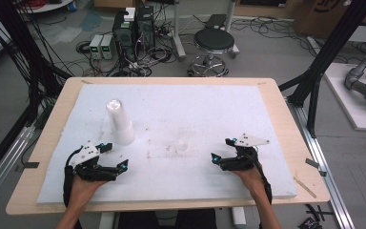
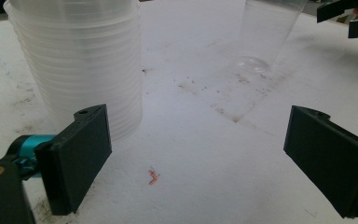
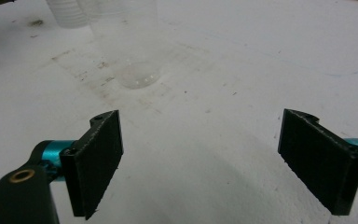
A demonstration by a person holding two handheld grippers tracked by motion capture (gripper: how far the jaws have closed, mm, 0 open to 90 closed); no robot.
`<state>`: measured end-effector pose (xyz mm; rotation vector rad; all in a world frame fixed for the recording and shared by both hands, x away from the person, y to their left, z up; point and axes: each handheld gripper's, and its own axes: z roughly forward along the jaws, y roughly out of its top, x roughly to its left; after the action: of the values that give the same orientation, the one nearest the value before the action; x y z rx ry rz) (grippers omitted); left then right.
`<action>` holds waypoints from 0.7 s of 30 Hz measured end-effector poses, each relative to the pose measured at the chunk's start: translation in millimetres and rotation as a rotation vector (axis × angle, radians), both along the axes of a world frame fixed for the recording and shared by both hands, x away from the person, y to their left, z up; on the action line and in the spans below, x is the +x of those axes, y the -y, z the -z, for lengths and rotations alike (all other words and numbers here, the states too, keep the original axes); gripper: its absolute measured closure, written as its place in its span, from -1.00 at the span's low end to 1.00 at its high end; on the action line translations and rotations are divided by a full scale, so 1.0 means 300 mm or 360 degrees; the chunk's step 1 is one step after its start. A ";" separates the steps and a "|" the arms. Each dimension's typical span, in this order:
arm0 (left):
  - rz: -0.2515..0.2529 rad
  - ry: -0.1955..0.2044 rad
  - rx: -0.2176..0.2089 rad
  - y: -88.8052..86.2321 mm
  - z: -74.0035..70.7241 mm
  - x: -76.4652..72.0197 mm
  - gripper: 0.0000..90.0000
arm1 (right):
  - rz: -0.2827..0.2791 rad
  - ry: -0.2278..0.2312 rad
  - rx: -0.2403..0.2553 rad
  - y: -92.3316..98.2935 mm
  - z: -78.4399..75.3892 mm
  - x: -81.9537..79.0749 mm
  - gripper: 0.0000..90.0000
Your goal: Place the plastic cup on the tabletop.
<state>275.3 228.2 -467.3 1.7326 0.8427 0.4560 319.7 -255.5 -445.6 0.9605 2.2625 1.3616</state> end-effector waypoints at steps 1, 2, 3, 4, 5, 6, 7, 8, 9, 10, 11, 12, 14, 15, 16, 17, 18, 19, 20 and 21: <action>-0.0002 0.0000 0.0000 0.000 0.000 0.000 -0.84 | -0.0002 0.0020 0.0001 0.002 0.002 -0.002 -0.69; -0.0007 0.0004 -0.0003 0.000 0.000 -0.001 -0.84 | 0.0002 0.0023 0.0008 0.003 0.004 -0.005 -0.69; -0.0006 0.0010 -0.0002 0.000 0.000 -0.002 -0.84 | 0.0005 0.0022 0.0018 0.002 0.006 -0.009 -0.69; -0.0008 0.0013 0.0001 0.000 0.000 -0.003 -0.84 | -0.0005 0.0044 0.0019 0.001 0.010 -0.009 -0.69; -0.0010 0.0015 -0.0001 0.000 0.000 -0.004 -0.84 | -0.0005 0.0053 0.0018 0.001 0.012 -0.010 -0.69; -0.0009 0.0017 0.0000 0.000 0.000 -0.005 -0.84 | -0.0007 0.0055 0.0028 0.000 0.015 -0.011 -0.69; -0.0007 0.0017 0.0001 0.001 0.000 -0.005 -0.84 | -0.0013 0.0065 0.0034 -0.001 0.020 -0.011 -0.69; -0.0005 0.0015 0.0002 0.001 0.000 -0.004 -0.84 | -0.0015 0.0065 0.0034 -0.002 0.023 -0.011 -0.69; -0.0007 0.0016 0.0003 0.001 0.000 -0.004 -0.84 | -0.0014 0.0076 0.0027 -0.002 0.023 -0.012 -0.69; -0.0009 0.0016 0.0001 0.001 0.000 -0.005 -0.84 | -0.0011 0.0089 0.0031 -0.001 0.023 -0.014 -0.69; -0.0013 0.0020 0.0002 0.000 0.000 -0.005 -0.84 | -0.0003 0.0087 0.0041 0.000 0.023 -0.017 -0.69; -0.0016 0.0017 -0.0005 -0.001 0.000 -0.005 -0.84 | -0.0005 0.0096 0.0049 0.002 0.023 -0.018 -0.69; -0.0015 0.0003 -0.0024 -0.004 0.001 -0.002 -0.84 | 0.0014 0.0108 0.0074 0.010 0.023 -0.021 -0.69; -0.0015 -0.0004 -0.0032 -0.007 0.001 0.000 -0.84 | 0.0024 0.0114 0.0090 0.014 0.024 -0.022 -0.69; -0.0016 -0.0009 -0.0045 -0.010 0.001 0.001 -0.84 | 0.0027 0.0114 0.0101 0.018 0.024 -0.023 -0.69; -0.0019 -0.0009 -0.0047 -0.011 0.001 0.000 -0.84 | 0.0037 0.0105 0.0114 0.021 0.024 -0.026 -0.69; -0.0025 -0.0005 -0.0054 -0.011 0.002 -0.001 -0.84 | 0.0038 0.0103 0.0118 0.022 0.024 -0.026 -0.69; -0.0027 0.0001 -0.0052 -0.011 0.001 -0.001 -0.84 | 0.0044 0.0105 0.0119 0.022 0.024 -0.025 -0.69; -0.0025 0.0004 -0.0049 -0.011 0.001 -0.003 -0.84 | 0.0051 0.0103 0.0118 0.022 0.025 -0.023 -0.69; -0.0028 0.0007 -0.0049 -0.010 0.001 -0.003 -0.84 | 0.0058 0.0091 0.0120 0.023 0.025 -0.023 -0.69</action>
<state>274.3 231.1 -467.7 1.6964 0.8583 0.4561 312.9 -262.3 -453.1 0.9695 2.1557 1.4494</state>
